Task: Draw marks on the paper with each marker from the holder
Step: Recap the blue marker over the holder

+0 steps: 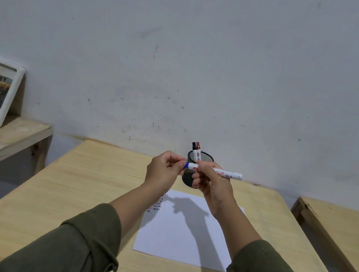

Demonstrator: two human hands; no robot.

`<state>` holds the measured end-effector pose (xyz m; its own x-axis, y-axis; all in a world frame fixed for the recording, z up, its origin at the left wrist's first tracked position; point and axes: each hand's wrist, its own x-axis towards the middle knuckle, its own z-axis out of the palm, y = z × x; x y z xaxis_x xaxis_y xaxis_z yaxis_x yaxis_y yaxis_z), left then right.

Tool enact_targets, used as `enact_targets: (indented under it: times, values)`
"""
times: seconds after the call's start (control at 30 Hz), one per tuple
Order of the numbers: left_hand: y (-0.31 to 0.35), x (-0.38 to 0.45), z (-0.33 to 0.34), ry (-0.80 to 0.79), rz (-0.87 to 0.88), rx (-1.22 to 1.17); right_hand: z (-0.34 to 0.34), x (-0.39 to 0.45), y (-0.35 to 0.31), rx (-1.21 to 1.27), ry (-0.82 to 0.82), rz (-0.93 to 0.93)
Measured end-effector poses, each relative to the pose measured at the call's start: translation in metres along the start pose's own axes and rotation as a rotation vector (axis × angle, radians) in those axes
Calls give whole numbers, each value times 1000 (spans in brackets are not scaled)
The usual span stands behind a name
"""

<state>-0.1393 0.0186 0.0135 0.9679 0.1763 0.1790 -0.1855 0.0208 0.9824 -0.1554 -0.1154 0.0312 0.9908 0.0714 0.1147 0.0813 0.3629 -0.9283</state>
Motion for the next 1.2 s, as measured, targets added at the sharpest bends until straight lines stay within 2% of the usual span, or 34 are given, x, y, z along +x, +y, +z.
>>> enact_targets:
  times: [0.23, 0.4, 0.53, 0.77, 0.9, 1.1, 1.2]
  values:
    - [-7, 1, -6, -26, 18, -82, -5, -3, 6, -89, -60, 16]
    - [-3, 18, -12, 13, -12, -173, -12, 0, -10, -31, -7, 21]
    - [7, 38, -13, 28, -32, -193, -25, 5, -16, -102, -15, 66]
    - [31, 65, 17, -133, 62, -136, -34, 31, -15, -246, -111, 146]
    - [34, 86, 31, -194, 66, -60, -39, 57, -18, -383, -102, 128]
    - [14, 115, 31, -120, 23, 174, -42, 102, -37, -544, -19, -24]
    - [-2, 126, 29, -130, 2, 328, -43, 125, -41, -667, 36, -103]
